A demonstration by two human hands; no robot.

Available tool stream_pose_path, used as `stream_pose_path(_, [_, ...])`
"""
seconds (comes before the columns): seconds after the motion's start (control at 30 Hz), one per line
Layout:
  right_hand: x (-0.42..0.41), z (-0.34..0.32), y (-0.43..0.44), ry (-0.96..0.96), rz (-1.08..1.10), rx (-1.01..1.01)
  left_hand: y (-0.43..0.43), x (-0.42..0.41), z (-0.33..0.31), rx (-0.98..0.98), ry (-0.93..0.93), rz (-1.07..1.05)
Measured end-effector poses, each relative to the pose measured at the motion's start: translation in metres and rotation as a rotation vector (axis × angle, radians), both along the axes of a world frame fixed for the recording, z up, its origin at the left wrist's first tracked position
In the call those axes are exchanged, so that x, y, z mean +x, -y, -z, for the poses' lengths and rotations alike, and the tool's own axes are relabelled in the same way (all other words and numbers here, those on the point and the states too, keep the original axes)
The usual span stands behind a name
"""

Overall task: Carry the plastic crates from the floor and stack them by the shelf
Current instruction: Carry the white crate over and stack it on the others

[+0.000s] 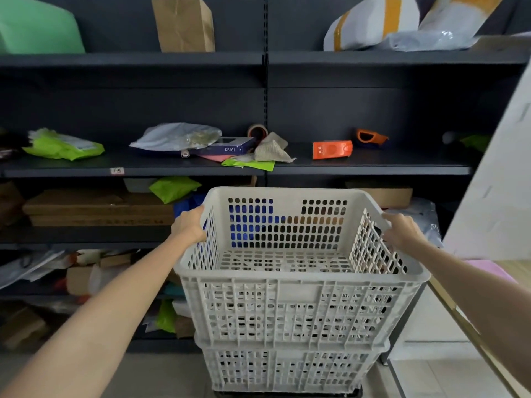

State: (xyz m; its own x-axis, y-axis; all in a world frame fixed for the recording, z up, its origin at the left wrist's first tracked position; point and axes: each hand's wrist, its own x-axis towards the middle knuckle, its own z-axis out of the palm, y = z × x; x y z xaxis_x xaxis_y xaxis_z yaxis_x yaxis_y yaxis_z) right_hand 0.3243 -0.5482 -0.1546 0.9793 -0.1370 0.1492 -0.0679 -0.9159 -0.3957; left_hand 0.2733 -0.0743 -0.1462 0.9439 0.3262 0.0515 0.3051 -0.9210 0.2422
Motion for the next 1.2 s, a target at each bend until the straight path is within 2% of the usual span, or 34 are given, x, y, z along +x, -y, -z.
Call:
stream_pose_path(0.7, [0.0076, -0.0043, 0.0007, -0.022, -0.042, 0.032, 0.0024, 0.0028, 0.0034, -0.061, 0.008, -0.034])
stream_pose_path(0.93, [0.0040, 0.0017, 0.0023, -0.028, -0.048, -0.062, 0.0056, 0.0006, 0.0061, -0.051, -0.001, -0.032])
stream_pose_path(1.2, [0.0093, 0.0006, 0.0003, 0.009, -0.046, -0.055, -0.0008, 0.0086, 0.0092, -0.094, 0.029, -0.041])
